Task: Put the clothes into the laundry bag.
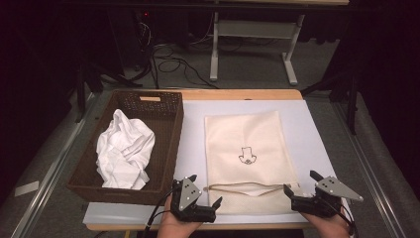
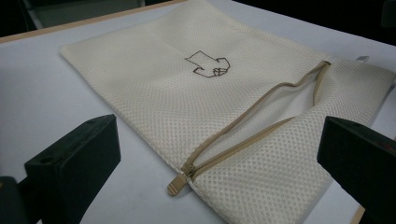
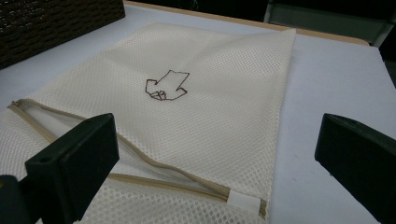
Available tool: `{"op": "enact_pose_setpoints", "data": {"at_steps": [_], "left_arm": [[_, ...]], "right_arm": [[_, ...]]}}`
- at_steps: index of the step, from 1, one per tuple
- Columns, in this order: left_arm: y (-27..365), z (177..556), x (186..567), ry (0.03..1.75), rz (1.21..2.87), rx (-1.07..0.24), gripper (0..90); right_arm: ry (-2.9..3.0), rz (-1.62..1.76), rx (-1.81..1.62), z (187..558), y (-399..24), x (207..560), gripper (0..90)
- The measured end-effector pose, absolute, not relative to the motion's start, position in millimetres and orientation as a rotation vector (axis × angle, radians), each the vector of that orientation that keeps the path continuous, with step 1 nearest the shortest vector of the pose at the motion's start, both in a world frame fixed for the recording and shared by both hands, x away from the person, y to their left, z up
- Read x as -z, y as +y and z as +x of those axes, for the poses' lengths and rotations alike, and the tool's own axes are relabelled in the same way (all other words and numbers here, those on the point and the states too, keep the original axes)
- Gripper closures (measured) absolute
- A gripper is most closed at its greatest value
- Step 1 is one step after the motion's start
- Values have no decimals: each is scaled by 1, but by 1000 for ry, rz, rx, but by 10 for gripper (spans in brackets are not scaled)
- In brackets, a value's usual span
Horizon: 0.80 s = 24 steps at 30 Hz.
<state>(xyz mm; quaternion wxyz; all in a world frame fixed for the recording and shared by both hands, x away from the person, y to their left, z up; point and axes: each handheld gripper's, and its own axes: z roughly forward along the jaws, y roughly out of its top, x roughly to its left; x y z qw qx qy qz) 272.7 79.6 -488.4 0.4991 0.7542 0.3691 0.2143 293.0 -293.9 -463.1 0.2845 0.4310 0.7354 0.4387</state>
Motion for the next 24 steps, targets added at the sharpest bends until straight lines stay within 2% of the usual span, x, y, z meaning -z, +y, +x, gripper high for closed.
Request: {"op": "enact_pose_setpoints", "data": {"at_steps": [11,16,22,24], "left_arm": [[85,280,492,932,1809,-473,7],[85,279,491,913,1802,-482,39],[87,281,491,927,1802,-464,60],[87,281,491,935,1796,-458,61]], "right_arm": [[2018,1130,-1173,295,-292,466,2],[2041,1141,-1167,298,-295,468,3],[2006,1147,-1202,295,-301,466,153],[1999,1149,-1192,295,-302,465,171]]}}
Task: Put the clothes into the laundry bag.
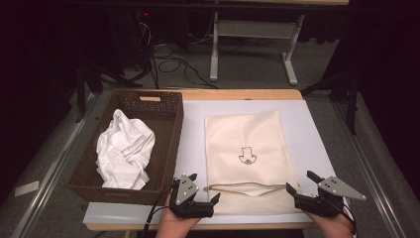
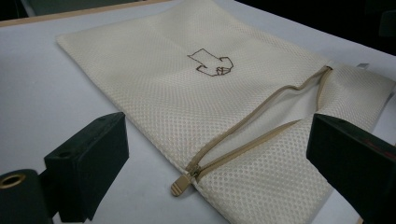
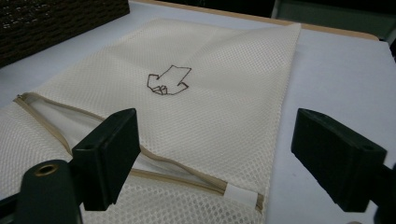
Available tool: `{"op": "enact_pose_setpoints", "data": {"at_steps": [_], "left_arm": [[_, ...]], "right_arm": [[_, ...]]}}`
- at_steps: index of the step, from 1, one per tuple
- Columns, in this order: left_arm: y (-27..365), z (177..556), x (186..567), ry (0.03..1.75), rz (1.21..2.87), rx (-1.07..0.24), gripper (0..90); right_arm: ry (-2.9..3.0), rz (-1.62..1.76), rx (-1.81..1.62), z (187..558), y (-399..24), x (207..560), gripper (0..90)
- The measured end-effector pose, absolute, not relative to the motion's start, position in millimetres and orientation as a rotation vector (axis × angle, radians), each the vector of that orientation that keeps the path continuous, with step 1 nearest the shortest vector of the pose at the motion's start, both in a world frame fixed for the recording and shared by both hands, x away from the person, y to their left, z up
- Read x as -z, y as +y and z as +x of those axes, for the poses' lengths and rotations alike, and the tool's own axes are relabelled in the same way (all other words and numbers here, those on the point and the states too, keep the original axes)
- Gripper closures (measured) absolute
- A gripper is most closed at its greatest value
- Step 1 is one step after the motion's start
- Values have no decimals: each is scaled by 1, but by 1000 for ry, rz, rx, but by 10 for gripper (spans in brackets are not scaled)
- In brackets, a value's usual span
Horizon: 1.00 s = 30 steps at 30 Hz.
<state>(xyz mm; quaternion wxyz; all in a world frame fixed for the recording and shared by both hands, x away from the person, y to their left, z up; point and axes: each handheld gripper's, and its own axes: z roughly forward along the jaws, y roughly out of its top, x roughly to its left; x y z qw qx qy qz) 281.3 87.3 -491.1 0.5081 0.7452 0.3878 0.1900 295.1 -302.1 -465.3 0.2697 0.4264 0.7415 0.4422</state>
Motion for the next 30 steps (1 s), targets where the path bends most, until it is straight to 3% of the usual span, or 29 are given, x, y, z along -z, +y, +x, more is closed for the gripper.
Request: {"op": "enact_pose_setpoints", "data": {"at_steps": [7,14,22,27,30], "left_arm": [[88,281,492,955,1794,-459,65],[84,281,491,937,1804,-465,79],[81,287,491,941,1796,-439,79],[80,288,490,948,1782,-431,83],[80,289,489,952,1776,-424,84]], "right_arm": [[1986,1185,-1141,297,-309,469,314],[2015,1300,-1059,306,-321,483,336],[2082,1379,-996,305,-328,500,495],[2146,1428,-945,305,-325,508,538],[2146,1413,-939,303,-324,508,647]]}}
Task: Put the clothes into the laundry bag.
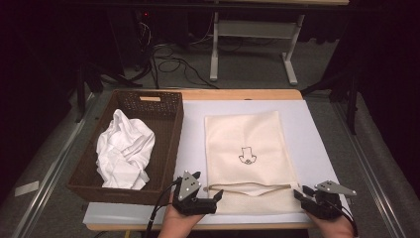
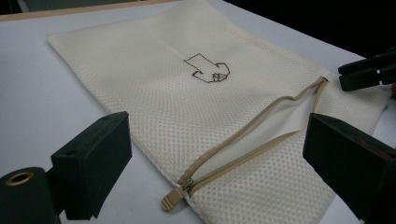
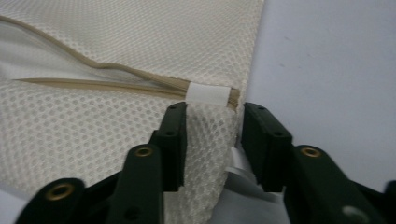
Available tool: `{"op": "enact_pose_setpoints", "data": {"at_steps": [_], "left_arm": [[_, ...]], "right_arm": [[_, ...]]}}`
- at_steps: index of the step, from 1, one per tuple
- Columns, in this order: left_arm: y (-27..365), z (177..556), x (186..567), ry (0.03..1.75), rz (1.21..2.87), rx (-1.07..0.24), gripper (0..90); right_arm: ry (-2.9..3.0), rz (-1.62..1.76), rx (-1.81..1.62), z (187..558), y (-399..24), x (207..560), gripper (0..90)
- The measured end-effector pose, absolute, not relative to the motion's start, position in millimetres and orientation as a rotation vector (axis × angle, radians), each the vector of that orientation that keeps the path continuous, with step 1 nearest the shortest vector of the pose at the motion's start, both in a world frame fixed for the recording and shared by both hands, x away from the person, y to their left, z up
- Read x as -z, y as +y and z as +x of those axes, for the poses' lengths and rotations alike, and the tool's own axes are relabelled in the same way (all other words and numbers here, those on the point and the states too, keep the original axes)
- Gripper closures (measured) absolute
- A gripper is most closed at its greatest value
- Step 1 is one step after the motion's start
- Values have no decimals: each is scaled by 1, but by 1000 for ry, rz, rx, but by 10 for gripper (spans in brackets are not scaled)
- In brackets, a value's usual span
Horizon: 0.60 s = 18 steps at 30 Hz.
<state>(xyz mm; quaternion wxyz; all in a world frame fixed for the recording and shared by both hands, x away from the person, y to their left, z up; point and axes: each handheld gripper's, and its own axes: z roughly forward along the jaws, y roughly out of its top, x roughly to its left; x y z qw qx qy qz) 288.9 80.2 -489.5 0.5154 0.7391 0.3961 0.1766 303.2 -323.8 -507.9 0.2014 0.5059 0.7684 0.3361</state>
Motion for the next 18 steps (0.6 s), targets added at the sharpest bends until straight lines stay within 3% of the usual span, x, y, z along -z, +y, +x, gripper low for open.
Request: {"op": "enact_pose_setpoints", "data": {"at_steps": [8,18], "left_arm": [[81,290,488,960,1769,-416,99],[82,289,487,959,1761,-425,102]], "right_arm": [[2155,1342,-904,297,-314,504,850],[2205,1301,-949,293,-305,503,868]]}}
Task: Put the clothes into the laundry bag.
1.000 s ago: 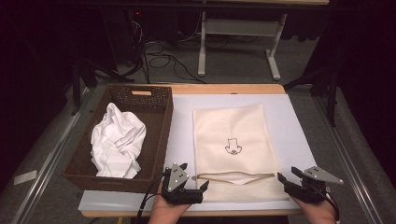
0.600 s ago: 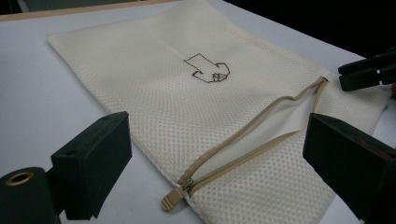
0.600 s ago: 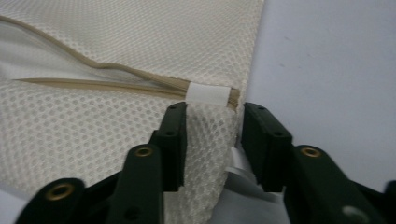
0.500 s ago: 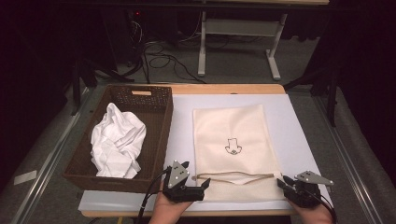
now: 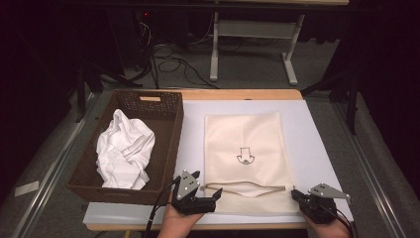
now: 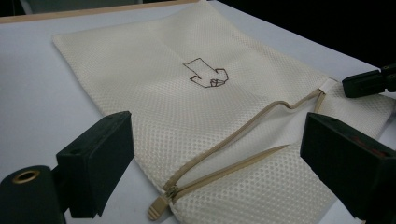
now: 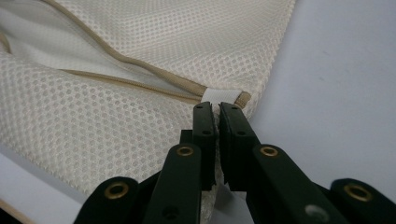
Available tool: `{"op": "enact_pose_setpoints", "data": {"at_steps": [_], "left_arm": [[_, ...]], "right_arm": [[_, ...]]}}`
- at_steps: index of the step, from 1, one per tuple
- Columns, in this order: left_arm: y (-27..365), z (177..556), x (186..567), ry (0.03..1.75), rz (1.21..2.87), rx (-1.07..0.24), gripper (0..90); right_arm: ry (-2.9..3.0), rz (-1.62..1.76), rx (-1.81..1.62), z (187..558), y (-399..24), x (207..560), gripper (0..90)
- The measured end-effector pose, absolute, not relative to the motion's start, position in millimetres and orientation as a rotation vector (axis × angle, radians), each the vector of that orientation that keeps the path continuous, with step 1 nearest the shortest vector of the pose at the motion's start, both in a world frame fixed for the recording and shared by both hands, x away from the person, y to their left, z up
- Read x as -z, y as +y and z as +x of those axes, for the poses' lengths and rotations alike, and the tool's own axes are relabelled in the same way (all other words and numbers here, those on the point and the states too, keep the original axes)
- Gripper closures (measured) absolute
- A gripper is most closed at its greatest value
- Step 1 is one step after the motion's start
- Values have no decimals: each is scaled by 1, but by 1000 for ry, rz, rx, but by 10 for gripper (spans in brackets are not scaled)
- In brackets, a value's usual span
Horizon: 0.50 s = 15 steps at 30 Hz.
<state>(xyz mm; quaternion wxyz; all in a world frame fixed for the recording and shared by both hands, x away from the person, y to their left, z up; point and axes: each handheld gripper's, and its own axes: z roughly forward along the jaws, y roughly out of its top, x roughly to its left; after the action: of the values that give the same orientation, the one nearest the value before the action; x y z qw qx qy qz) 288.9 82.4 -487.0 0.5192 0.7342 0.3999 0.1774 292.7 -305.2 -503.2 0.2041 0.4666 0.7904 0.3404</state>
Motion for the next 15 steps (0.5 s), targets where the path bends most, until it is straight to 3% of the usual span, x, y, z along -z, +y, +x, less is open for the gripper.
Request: {"op": "enact_pose_setpoints", "data": {"at_steps": [15], "left_arm": [[82,290,487,957,1772,-426,106]], "right_arm": [[2300,1227,-1002,287,-279,506,867]]}}
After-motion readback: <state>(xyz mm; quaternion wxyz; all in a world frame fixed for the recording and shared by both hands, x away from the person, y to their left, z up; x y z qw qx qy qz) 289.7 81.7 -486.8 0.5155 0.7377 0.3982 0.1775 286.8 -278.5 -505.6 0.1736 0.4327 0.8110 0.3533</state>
